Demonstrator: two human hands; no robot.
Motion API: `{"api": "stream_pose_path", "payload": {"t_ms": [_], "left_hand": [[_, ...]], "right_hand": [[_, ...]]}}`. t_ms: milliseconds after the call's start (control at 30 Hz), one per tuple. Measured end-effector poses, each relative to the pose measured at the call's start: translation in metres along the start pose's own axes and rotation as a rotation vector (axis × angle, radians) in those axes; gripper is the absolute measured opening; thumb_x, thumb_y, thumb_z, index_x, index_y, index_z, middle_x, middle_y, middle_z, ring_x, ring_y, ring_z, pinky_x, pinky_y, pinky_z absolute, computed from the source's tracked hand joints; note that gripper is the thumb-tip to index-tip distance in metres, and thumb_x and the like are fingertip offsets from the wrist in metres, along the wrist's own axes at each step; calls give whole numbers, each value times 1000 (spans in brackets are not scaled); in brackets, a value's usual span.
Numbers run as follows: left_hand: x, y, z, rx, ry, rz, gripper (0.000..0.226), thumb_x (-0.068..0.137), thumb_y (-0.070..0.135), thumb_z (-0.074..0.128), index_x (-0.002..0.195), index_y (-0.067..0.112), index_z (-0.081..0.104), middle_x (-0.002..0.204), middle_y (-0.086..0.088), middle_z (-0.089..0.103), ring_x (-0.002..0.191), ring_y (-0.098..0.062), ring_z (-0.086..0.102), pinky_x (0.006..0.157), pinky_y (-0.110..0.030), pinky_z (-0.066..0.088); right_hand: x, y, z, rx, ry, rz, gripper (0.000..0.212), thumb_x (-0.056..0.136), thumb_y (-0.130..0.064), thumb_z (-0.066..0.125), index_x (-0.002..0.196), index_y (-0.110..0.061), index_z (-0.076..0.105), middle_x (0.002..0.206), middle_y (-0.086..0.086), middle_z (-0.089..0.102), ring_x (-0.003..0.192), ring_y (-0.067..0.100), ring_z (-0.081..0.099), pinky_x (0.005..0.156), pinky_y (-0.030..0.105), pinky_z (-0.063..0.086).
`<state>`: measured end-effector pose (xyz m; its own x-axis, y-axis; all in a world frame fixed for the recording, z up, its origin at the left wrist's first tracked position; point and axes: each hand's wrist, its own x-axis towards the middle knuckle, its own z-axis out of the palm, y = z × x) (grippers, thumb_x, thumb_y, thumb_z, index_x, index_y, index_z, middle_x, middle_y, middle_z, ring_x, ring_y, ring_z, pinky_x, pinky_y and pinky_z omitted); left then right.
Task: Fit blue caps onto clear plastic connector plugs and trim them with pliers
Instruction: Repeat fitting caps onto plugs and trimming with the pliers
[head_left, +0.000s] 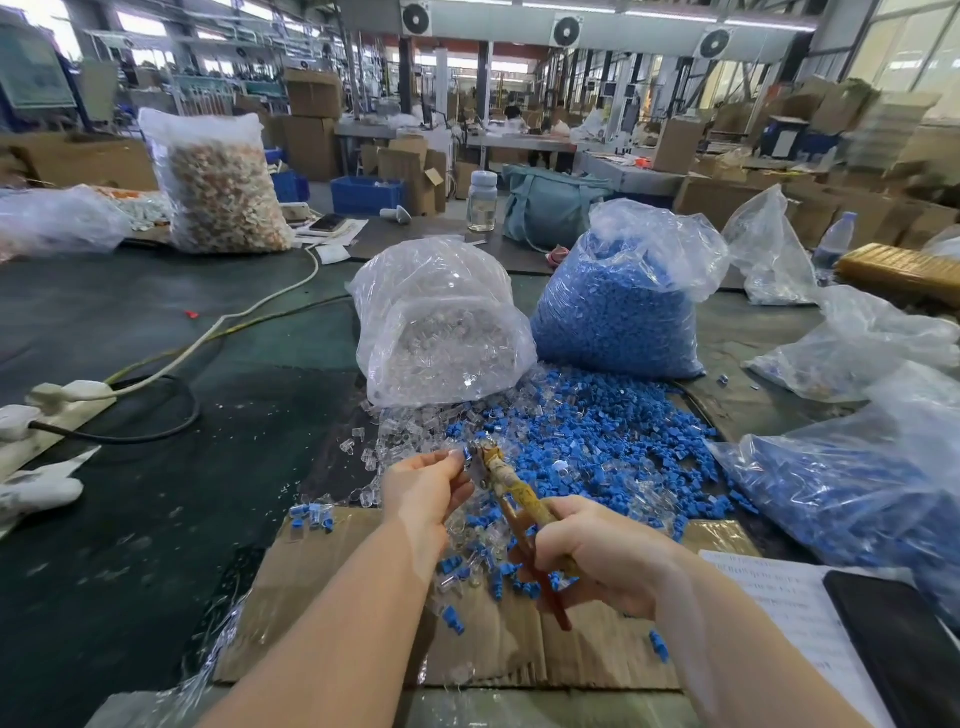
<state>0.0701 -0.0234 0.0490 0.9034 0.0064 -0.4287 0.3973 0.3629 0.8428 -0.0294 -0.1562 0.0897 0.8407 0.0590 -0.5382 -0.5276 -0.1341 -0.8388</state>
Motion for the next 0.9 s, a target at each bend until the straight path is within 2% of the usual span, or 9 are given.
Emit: {"api": "stream_pose_path", "payload": {"t_ms": [267, 467, 600, 800, 900], "left_hand": [[-1, 1, 0, 20, 30, 38, 7, 83, -2, 64, 89, 1, 63, 76, -11, 62, 60, -14, 60, 41, -16, 49], [-3, 1, 1, 36, 44, 49, 8, 82, 3, 67, 89, 6, 64, 79, -8, 64, 64, -12, 61, 41, -17, 49], [-4, 1, 1, 77, 46, 58, 9, 83, 6, 68, 91, 7, 65, 79, -8, 65, 62, -10, 61, 42, -17, 48], [-6, 3, 2, 163, 30, 95, 4, 83, 5, 67, 86, 7, 64, 75, -8, 64, 57, -10, 59, 41, -16, 47], [-8, 5, 3, 138, 14, 86, 5, 83, 4, 66, 87, 6, 64, 73, -7, 63, 57, -10, 59, 41, -16, 48]], "right_hand": [[-1, 0, 1, -33, -7, -2, 35, 80, 8, 44, 113, -3, 51, 104, 14, 51, 90, 23, 56, 70, 36, 54], [-1, -1, 1, -42, 28, 4, 34, 80, 8, 44, 108, -9, 53, 108, 15, 50, 97, 24, 54, 78, 40, 54], [-2, 0, 1, -75, -7, 4, 38, 79, 9, 44, 114, -6, 50, 108, 15, 47, 94, 24, 54, 74, 38, 54], [-2, 1, 1, -158, -23, -7, 36, 77, 14, 42, 104, -9, 49, 100, 13, 48, 84, 24, 52, 72, 35, 52], [-2, 3, -1, -71, -21, 4, 41, 77, 17, 40, 108, -7, 52, 98, 13, 49, 83, 23, 54, 71, 36, 52]]}}
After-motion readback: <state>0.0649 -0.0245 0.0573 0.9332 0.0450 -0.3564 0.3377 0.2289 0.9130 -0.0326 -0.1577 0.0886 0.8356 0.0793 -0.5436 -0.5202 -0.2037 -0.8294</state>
